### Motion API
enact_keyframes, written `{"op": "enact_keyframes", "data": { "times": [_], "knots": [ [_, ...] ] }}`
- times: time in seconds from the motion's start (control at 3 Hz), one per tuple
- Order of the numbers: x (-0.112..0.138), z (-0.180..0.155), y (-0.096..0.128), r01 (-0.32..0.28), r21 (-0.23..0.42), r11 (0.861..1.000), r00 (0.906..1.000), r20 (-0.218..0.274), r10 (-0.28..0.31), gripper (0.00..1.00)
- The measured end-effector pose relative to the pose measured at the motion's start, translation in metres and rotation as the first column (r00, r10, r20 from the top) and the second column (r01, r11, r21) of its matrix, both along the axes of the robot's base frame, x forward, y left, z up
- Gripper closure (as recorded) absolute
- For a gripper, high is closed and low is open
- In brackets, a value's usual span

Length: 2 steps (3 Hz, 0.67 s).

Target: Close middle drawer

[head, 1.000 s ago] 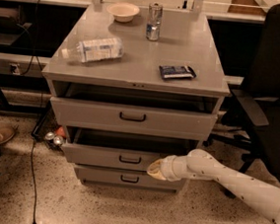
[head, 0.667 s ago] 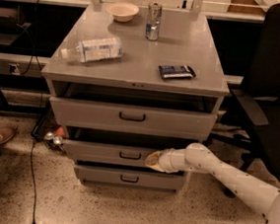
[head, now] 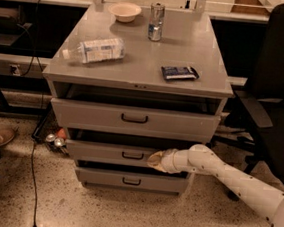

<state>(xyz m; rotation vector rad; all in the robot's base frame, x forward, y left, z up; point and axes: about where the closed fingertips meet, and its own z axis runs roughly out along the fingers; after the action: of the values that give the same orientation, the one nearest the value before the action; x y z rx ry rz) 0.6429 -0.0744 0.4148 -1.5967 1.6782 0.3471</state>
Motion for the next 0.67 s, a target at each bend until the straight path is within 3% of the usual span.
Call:
{"op": "enact_keyframes", "data": {
  "times": [0.33,0.67],
  "knots": [
    [-0.004,0.01,-0.031,0.058,-0.038,0.998,0.998,0.027,-0.057,1.0],
    [-0.04,0.009,-0.069,0.132,-0.057,0.99,0.9905,-0.032,-0.134,1.0]
  ]
}}
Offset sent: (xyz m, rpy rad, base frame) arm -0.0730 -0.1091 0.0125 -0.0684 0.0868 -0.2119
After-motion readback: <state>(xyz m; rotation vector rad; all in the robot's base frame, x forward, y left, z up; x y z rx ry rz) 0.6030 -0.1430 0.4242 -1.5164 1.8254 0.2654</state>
